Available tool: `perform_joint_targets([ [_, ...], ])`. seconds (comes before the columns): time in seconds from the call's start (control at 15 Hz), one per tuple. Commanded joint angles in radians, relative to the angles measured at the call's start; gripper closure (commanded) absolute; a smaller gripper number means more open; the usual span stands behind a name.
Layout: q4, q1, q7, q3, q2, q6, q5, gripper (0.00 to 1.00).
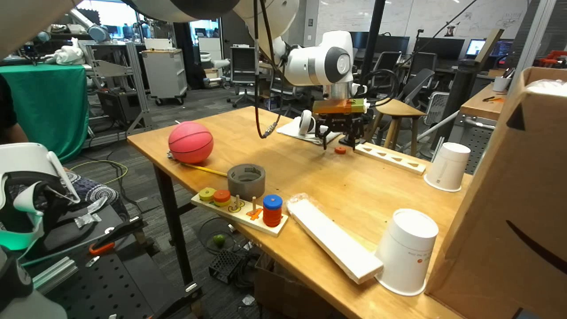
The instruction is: Stick the discs on the table to the rod on the far right of the wooden rack
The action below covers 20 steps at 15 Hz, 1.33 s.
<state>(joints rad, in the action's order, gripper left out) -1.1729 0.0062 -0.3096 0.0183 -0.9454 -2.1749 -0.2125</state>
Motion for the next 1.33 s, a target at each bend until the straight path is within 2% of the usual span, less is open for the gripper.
perform_joint_targets([
  [0.0, 0.003, -0.037, 0.019, -0.009, -0.001, -0.059, 0.029, 0.0],
  [0.4, -0.018, -0.071, 0.051, -0.025, -0.005, -0.142, 0.088, 0.0],
  [0.87, 0.0, -0.032, 0.085, -0.049, -0.021, -0.172, 0.096, 0.0],
  [1.27, 0.001, -0.008, 0.111, -0.018, -0.027, -0.158, 0.073, 0.0],
])
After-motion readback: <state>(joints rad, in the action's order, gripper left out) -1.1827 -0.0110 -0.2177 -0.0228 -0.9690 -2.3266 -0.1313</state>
